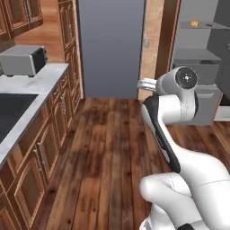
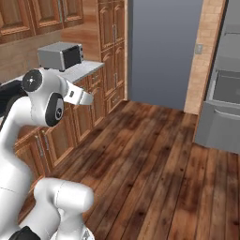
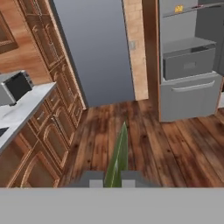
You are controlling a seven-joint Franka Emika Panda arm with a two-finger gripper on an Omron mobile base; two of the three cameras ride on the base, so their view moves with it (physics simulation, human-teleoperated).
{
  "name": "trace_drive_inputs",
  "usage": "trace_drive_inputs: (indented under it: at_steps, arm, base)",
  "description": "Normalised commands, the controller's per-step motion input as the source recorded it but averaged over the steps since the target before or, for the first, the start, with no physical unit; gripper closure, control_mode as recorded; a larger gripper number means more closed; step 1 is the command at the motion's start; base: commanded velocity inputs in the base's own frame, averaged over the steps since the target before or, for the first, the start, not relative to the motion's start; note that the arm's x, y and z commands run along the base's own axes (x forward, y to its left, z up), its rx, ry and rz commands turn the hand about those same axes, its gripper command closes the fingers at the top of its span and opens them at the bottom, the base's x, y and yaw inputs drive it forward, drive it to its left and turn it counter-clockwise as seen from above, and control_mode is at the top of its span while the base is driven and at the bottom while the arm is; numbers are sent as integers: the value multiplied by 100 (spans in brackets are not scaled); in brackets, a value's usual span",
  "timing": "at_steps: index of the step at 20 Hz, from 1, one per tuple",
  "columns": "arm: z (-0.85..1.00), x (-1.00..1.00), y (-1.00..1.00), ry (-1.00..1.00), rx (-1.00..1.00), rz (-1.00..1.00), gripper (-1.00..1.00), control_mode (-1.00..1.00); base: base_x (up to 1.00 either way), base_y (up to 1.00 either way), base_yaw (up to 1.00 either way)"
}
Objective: Take the cheese, steak, and lemon wedge from the fridge and place them on the plate on the dining counter to create an appetizer plate.
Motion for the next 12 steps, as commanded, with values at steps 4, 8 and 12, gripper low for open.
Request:
trace_drive_inputs:
  at_steps: [4, 8, 12]
  arm:
    - [0, 0, 0, 0, 0, 0, 100, 100]
    - [0, 0, 0, 0, 0, 0, 100, 100]
    - [0, 0, 0, 0, 0, 0, 100, 100]
  base:
    - [-100, 12, 5]
    - [-100, 8, 4]
    - [-100, 0, 2]
